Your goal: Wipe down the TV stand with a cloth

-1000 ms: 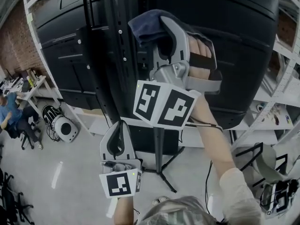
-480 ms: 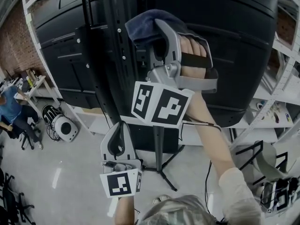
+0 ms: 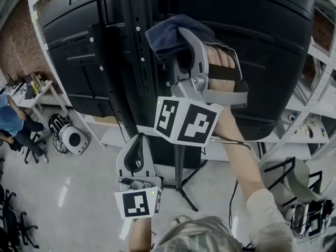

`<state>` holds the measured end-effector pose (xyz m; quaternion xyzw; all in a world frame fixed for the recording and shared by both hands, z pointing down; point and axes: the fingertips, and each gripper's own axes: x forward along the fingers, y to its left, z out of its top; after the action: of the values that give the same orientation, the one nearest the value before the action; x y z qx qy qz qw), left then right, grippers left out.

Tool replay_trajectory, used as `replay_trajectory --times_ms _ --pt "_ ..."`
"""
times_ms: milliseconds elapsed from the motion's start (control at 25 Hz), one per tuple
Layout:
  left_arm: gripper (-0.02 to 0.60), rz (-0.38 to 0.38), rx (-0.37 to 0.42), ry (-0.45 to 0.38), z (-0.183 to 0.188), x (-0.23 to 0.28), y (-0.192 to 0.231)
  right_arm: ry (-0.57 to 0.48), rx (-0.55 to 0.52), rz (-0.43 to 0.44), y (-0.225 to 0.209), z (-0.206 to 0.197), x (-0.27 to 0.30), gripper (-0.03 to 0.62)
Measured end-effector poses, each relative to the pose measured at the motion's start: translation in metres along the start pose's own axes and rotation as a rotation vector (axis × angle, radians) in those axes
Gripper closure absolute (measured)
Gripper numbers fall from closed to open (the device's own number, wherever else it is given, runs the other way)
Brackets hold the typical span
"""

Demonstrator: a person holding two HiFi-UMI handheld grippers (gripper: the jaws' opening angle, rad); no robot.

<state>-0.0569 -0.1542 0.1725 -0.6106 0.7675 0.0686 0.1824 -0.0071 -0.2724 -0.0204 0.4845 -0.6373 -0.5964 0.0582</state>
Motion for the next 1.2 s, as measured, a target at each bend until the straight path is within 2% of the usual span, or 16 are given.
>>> replay_trajectory --times_ms 520,1200 --pt "0.566 0.002 -0.005 0.041 -0.013 -0.002 0.001 0.011 -0.051 0.078 0.049 -0.007 -0.025 0.536" --pt "0.566 0.018 -0.048 0.076 -0.033 -0.006 0.002 0.060 -0.043 0.147 0.099 -0.031 -0.058 0.536"
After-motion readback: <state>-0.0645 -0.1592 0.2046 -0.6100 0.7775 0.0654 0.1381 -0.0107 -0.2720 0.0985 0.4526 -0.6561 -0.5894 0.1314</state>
